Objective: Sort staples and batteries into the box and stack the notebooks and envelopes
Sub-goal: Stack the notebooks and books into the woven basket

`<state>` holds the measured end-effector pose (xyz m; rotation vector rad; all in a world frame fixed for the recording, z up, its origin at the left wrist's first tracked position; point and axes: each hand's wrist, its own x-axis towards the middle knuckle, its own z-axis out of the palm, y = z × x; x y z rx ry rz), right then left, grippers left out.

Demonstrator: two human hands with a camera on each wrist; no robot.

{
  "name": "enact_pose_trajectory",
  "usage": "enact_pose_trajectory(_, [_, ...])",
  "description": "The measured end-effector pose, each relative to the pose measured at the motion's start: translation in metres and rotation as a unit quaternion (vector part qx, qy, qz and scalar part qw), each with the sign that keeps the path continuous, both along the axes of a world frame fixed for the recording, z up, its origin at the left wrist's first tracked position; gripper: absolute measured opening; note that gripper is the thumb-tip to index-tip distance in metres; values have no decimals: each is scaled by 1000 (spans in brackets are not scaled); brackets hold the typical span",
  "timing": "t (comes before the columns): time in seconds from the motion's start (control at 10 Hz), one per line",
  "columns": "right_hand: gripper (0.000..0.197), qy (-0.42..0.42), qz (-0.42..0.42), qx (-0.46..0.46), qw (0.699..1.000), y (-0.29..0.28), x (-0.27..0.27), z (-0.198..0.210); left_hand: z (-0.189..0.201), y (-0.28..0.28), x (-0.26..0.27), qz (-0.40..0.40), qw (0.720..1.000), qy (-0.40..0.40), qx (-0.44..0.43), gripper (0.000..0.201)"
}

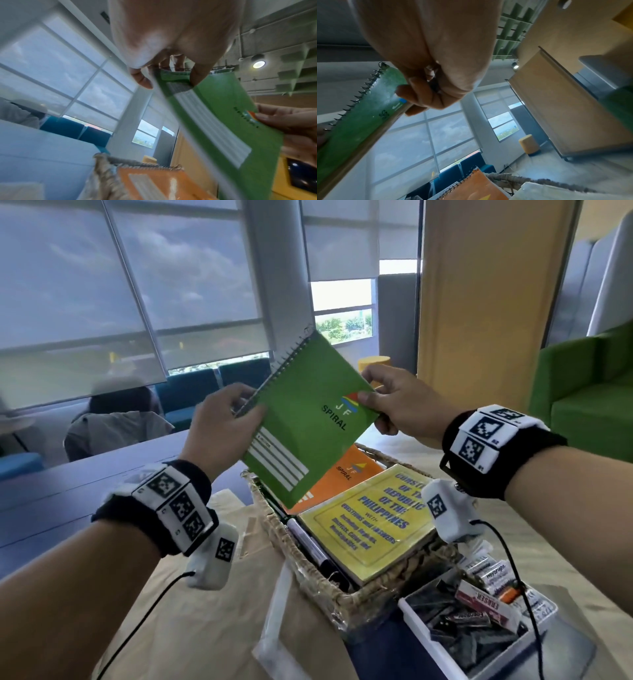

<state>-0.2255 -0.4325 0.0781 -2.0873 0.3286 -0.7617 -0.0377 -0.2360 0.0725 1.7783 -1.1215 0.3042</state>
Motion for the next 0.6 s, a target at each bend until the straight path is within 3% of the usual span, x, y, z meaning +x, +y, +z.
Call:
enact_pose_trajectory(0.1, [6, -18, -20, 62, 998, -11, 2, -4, -13, 3, 12, -8, 998, 67, -7, 18])
enact_pose_trajectory(0.2, [7, -12, -40, 122, 992, -20, 7, -10, -19, -1, 12, -69, 973, 219, 2, 47])
enact_pose_trajectory(0.3, [14, 17, -76, 190, 979, -29, 14, -18, -28, -9, 7, -95, 953, 287, 15, 73])
enact_pose_trajectory(0.4, [14, 76, -99, 201, 972, -31, 21, -25, -40, -18, 6, -55, 965, 255, 34, 74])
enact_pose_trajectory(0.5, [24, 189, -95, 173, 962, -26, 28, -38, -58, -24, 12, -23, 971, 207, 121, 66])
enact_pose_trajectory(0.6, [39, 311, -92, 69, 943, -26, 31, -50, -79, -27, 12, -10, 941, 197, 276, 57])
